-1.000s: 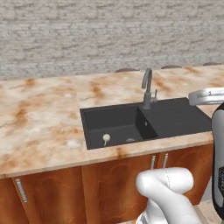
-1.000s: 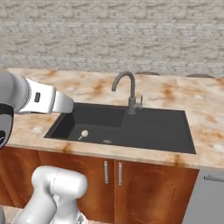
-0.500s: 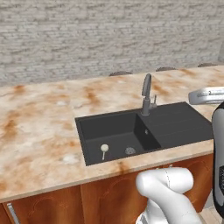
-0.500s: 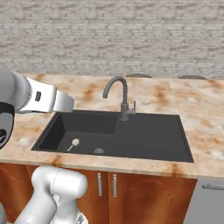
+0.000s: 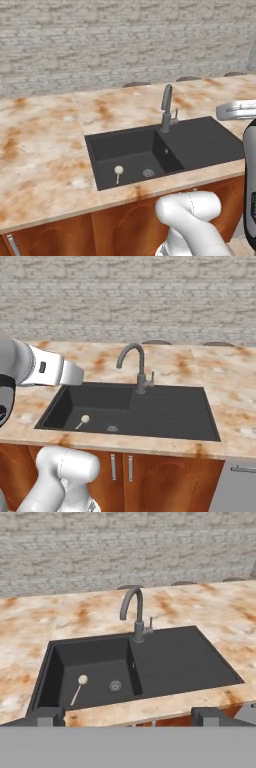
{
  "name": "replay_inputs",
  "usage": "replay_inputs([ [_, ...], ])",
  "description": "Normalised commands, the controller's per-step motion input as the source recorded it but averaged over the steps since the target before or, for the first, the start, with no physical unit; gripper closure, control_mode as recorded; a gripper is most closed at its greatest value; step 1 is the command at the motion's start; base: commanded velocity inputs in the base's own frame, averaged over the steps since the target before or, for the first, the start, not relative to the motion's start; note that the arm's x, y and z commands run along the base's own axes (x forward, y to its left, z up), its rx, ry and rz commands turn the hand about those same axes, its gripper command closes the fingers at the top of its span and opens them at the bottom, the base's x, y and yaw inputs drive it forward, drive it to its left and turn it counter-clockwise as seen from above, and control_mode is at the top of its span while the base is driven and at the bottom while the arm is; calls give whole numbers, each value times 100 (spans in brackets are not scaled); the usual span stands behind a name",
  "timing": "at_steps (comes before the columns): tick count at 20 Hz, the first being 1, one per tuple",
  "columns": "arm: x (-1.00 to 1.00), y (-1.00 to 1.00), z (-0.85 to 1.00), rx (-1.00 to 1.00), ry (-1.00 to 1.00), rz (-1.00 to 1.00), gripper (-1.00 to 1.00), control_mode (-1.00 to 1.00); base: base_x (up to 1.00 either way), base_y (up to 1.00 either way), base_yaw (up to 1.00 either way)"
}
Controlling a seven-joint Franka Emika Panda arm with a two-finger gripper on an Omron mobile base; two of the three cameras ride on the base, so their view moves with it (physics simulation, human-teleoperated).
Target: Pick up the dish brush and dish brush from the sink, and place them back in the cabinet, and close the cabinet doors.
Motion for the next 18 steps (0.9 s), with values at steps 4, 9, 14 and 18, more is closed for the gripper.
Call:
replay_inputs([
  [4, 0, 0, 0, 0, 0, 0, -100, 100, 39, 0, 24],
  [9, 0, 0, 0, 0, 0, 0, -100, 100, 41, 0, 21],
  [14, 0, 0, 0, 0, 0, 0, -100, 100, 38, 0, 1],
  [18, 0, 0, 0, 0, 0, 0, -100, 100, 38, 0, 0],
])
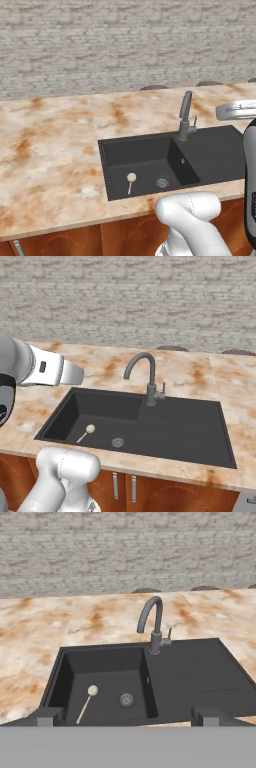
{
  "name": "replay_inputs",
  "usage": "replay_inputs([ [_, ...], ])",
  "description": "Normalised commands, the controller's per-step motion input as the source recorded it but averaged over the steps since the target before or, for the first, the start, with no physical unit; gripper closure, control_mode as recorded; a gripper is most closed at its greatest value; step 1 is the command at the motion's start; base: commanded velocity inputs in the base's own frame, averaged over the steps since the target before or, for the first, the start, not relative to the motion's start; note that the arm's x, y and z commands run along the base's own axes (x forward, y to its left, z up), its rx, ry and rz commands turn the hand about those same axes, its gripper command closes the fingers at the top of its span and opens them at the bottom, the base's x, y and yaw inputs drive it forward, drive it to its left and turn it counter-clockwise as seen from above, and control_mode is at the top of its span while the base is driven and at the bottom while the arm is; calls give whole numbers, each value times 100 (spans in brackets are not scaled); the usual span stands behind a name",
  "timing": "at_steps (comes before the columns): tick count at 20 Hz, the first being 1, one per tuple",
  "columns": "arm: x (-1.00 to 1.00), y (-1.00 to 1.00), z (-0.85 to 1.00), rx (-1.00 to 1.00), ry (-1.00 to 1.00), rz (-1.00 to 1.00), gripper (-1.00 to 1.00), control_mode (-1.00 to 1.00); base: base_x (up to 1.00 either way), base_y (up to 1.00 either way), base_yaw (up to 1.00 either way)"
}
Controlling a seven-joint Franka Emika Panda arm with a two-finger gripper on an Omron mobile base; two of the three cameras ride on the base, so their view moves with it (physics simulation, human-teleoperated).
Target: Pick up the dish brush and dish brush from the sink, and place them back in the cabinet, and close the cabinet doors.
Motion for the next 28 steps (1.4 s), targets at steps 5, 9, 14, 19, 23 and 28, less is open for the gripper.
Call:
replay_inputs([
  [5, 0, 0, 0, 0, 0, 0, -100, 100, 20, 4, 0],
  [9, 19, 38, -2, 0, 1, -1, -100, -100, 0, 0, 0],
  [14, 7, 48, -1, 1, 11, -5, -100, -100, 0, 0, 0],
  [19, 5, 25, -5, 11, 12, -9, -100, -100, 0, 0, 0],
  [23, 13, 9, -1, 10, 11, -6, -100, -100, 0, 0, 0],
  [28, 15, 3, -6, 9, 8, -3, -100, -100, 0, 0, 0],
])
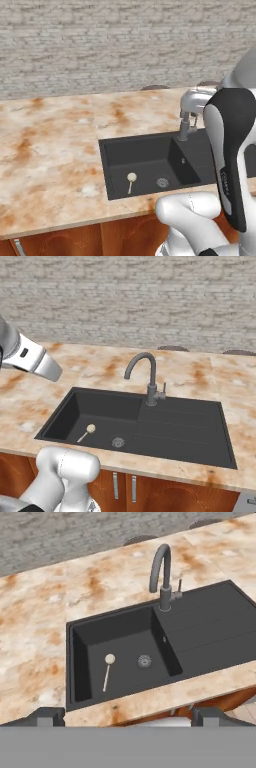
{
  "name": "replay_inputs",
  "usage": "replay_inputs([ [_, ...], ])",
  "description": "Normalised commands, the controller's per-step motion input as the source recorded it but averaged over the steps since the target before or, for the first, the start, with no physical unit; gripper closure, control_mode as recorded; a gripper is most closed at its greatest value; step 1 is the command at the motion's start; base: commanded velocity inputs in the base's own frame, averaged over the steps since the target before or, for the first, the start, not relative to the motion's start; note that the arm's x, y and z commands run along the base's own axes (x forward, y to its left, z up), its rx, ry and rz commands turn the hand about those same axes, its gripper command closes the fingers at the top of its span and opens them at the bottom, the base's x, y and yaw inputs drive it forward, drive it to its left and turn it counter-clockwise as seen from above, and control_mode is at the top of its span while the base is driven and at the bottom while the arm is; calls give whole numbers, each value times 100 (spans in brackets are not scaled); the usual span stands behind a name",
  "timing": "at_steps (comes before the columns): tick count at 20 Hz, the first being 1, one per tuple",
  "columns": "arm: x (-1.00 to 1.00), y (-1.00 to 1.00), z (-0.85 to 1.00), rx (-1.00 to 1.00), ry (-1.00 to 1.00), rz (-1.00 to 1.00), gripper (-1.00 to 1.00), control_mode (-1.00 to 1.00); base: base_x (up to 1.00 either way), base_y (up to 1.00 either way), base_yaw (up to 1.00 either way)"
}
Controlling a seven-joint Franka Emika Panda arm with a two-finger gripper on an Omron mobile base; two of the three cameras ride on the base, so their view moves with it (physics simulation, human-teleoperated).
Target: Pick up the dish brush and dish brush from the sink, and place them back in the cabinet, and close the cabinet doors.
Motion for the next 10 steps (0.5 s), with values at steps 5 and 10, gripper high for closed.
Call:
replay_inputs([
  [5, 15, 8, -12, 8, 5, -1, -100, -100, 0, 0, 0],
  [10, 28, 19, -42, 4, 0, 0, -100, -100, 0, 0, 0],
])
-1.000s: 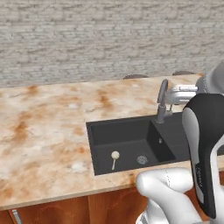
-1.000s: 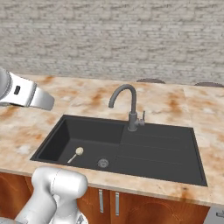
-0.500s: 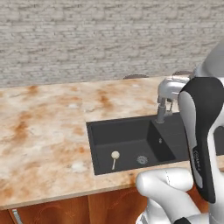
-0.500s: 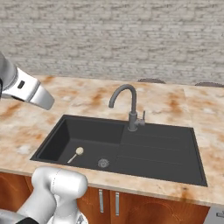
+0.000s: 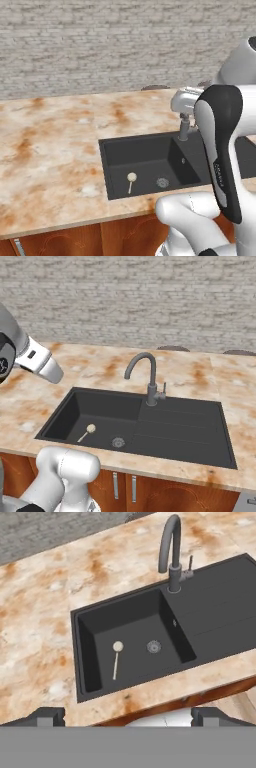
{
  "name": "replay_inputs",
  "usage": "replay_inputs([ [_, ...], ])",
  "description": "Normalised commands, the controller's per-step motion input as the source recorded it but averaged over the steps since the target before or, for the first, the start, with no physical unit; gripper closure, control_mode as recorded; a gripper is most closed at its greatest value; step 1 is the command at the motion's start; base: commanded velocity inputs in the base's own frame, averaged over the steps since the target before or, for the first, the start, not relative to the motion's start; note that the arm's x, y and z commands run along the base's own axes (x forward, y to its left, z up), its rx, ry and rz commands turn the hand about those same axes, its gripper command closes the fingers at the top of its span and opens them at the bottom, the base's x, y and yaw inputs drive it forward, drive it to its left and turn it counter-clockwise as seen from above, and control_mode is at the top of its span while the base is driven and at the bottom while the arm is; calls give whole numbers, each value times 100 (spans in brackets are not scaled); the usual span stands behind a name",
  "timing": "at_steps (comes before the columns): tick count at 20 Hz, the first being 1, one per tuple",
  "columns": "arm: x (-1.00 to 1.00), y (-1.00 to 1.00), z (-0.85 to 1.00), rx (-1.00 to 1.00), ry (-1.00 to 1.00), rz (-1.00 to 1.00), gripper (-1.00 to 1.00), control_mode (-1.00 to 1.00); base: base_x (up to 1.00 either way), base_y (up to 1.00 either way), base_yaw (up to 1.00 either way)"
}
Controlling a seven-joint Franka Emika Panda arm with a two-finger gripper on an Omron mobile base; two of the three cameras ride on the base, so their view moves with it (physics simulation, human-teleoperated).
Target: Pick up the dish brush and dish brush from the sink, and place them back in the cabinet, and close the cabinet doors.
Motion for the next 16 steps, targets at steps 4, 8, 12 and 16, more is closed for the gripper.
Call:
replay_inputs([
  [4, 38, 18, -48, 1, 0, 0, -100, -100, 0, 0, 0],
  [8, 44, 14, -44, 0, 3, 0, -100, -100, 0, 0, 0],
  [12, 41, 0, -37, 4, 3, 0, -100, -100, 0, 0, 0],
  [16, 40, 1, -29, 5, 7, 0, -100, -100, 0, 0, 0],
])
